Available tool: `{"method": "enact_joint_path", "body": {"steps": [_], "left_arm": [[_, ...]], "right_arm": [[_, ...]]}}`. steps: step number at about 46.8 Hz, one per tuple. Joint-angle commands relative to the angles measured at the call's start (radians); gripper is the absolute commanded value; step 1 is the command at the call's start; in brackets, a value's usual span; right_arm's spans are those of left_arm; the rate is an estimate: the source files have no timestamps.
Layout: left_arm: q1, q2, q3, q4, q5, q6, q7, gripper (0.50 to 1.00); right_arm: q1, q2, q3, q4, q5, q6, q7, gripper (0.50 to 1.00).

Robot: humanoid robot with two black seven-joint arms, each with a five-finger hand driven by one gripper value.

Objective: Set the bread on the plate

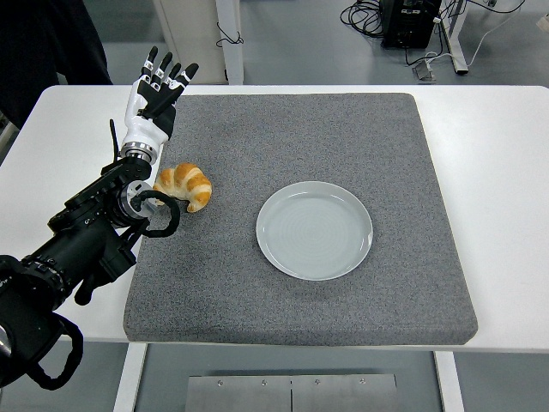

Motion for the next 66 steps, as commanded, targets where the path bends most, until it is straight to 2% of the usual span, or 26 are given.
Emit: {"method": "enact_joint_path", "body": {"steps": [1,22,32,38,42,52,56,62,66], "left_arm": [[0.003,0.0,-0.001,-0.003,0.001,-0.001,-0.002,0.977],[0.004,0.003,0.02,-0.015,0.009,-0.001,-0.002,0.977],[-0.014,0.086,0.178,-0.081,0.02,-0.002,0.014,0.977],[-0.019,0.097,0.212,-0.109,0.02,-0.001,0.018,0.977],[-0.02,0.112,0.221,-0.133,0.021,-0.001,0.04,0.977],[-0.034,0.198,0.279,-0.213,0.084,0.002,0.153,0.971],[-0.031,0.239,0.283,-0.222,0.087,0.001,0.16,0.971],[-0.035,0.259,0.307,-0.225,0.103,-0.007,0.164,0.971],[-0.048,0.285,0.325,-0.25,0.147,-0.011,0.192,0.969]], "right_arm": [[0.0,0.0,0.001,0.0,0.0,0.0,0.0,1.0],[0.0,0.0,-0.001,0.0,0.0,0.0,0.0,1.0],[0.0,0.0,0.001,0.0,0.0,0.0,0.0,1.0],[0.0,0.0,0.001,0.0,0.0,0.0,0.0,1.0],[0.0,0.0,0.001,0.0,0.0,-0.001,0.0,1.0],[0.0,0.0,0.001,0.0,0.0,0.0,0.0,1.0],[0.0,0.0,-0.001,0.0,0.0,-0.001,0.0,1.0],[0.0,0.0,0.001,0.0,0.0,-0.001,0.0,1.0],[0.0,0.0,0.001,0.0,0.0,-0.001,0.0,1.0]]}}
